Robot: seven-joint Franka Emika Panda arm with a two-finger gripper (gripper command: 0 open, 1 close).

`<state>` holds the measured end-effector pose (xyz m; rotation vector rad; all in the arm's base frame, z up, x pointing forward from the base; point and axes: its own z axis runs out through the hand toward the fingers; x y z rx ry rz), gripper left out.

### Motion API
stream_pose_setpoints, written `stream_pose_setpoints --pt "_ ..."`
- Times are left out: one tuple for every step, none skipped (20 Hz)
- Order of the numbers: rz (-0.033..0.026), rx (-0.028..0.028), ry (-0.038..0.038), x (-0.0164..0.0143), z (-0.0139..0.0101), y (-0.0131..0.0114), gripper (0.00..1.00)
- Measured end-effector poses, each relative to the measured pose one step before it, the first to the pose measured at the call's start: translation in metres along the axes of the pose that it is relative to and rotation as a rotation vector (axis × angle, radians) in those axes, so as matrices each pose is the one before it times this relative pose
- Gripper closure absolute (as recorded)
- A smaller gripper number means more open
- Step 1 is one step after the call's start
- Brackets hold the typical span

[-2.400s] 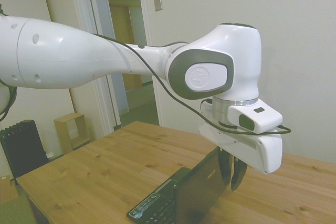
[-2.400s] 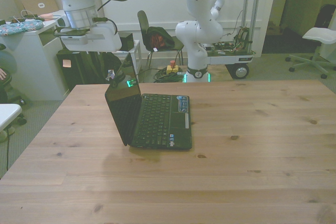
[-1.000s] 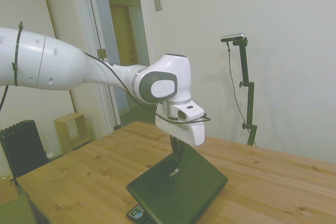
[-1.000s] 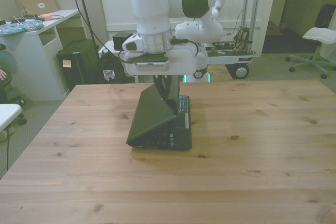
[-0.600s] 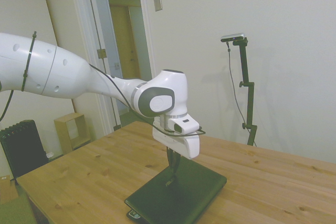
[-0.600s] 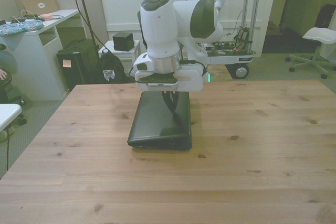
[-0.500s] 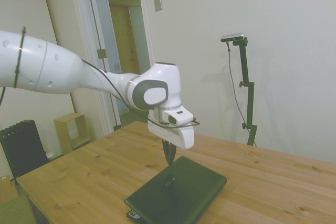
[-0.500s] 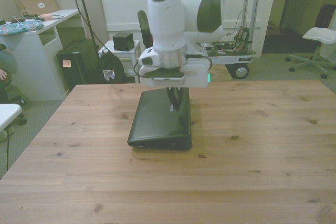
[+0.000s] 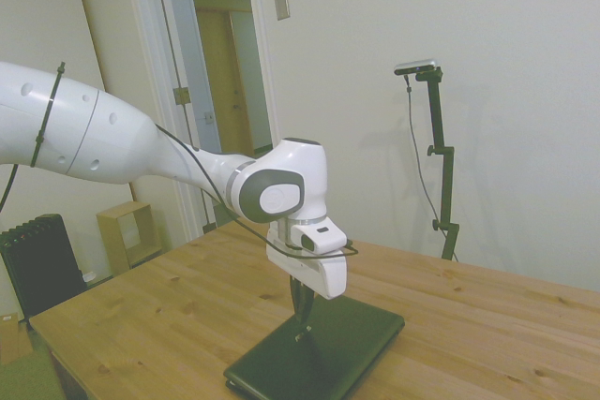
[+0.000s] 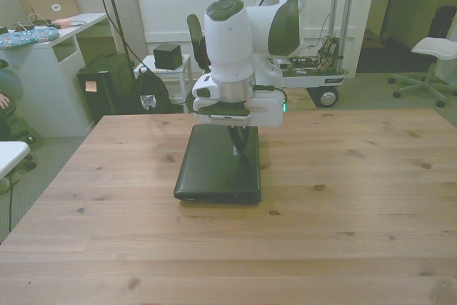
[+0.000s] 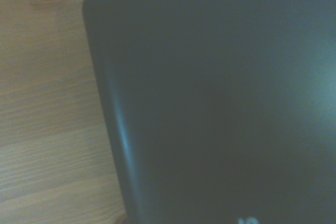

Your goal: Close the laptop

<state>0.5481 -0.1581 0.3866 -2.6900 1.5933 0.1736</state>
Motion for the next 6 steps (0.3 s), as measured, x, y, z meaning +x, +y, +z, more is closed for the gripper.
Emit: stream_pose_setpoints --pt "0.00272 -0.00528 -0.00401 0.00101 0.00576 0.00112 1.00" --pt "-0.00025 -0.00237 -0.00128 -0.00005 0.00472 0.00035 1.00" --pt "-0.00460 0.00548 0.00491 -0.00158 -0.00208 -0.00132 1.00" --pt "-0.00981 0.01103 0.00873 -0.00439 -0.00717 -0.00258 1.00" --pt "-0.01581 0.01849 0.01488 -0.00738 -0.01350 -0.00349 1.00" --pt "-0.02239 0.02467 0.01874 -0.00988 -0.01796 -0.00378 0.00"
